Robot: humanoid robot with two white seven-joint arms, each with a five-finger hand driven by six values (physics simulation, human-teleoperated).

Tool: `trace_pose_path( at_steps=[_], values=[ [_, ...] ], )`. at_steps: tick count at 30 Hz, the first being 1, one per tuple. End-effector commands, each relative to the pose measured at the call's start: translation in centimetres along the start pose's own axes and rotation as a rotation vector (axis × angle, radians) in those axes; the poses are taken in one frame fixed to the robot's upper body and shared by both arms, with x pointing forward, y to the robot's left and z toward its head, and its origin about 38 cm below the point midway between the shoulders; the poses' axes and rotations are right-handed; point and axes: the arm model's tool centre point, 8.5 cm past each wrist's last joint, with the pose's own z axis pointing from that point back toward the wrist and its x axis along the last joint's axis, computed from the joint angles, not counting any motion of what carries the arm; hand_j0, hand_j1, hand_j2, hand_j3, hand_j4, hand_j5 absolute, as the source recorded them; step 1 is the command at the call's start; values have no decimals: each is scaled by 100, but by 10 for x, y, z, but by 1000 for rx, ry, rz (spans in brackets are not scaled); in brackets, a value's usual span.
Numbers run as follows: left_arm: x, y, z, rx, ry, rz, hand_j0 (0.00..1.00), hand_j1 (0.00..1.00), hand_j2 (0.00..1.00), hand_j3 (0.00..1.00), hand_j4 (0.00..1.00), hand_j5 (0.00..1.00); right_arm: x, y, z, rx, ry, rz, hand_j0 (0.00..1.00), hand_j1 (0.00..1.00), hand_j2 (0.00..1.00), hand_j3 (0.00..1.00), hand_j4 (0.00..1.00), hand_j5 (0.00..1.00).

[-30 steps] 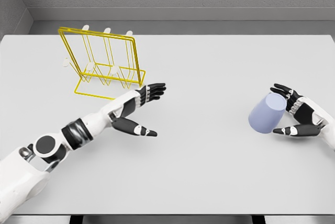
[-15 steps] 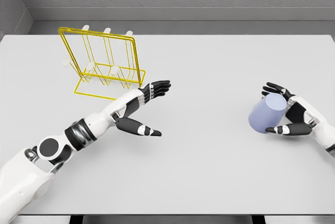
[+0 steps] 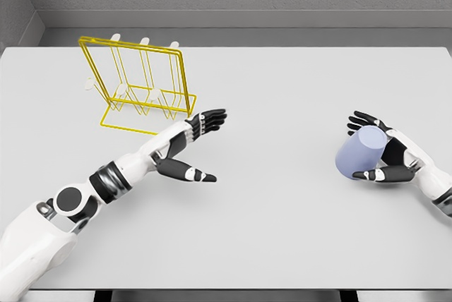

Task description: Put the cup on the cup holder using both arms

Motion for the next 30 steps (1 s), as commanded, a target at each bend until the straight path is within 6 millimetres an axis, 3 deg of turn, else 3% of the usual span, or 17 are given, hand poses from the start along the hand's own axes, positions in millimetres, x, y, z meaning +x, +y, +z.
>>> trace_pose_path(
  at_steps=[1, 9, 16, 18, 30],
  values=[
    [-6, 1, 1, 6, 19, 6, 100, 100, 100, 100, 100, 100, 1, -1, 0, -4, -4, -4, 96, 96, 96, 96, 96, 96],
    [-11, -3, -3, -3, 29, -24, 100, 100, 100, 100, 100, 100, 1, -2, 0, -10, -8, -7, 80, 80, 80, 80, 80, 80],
    [-9, -3, -2, -7, 23, -29, 100, 100, 100, 100, 100, 100, 1, -1, -1, -8, -8, -7, 77, 77, 77, 77, 77, 77],
    [-10, -3, -2, -6, 23, -27, 100, 100, 100, 100, 100, 100, 1, -1, -3, -9, -14, -8, 72, 72, 72, 72, 72, 72],
    [-14, -3, -4, 10, 22, -4, 100, 100, 100, 100, 100, 100, 18, 2, -21, 22, -67, 7, 74, 74, 74, 74, 74, 74]
  ],
)
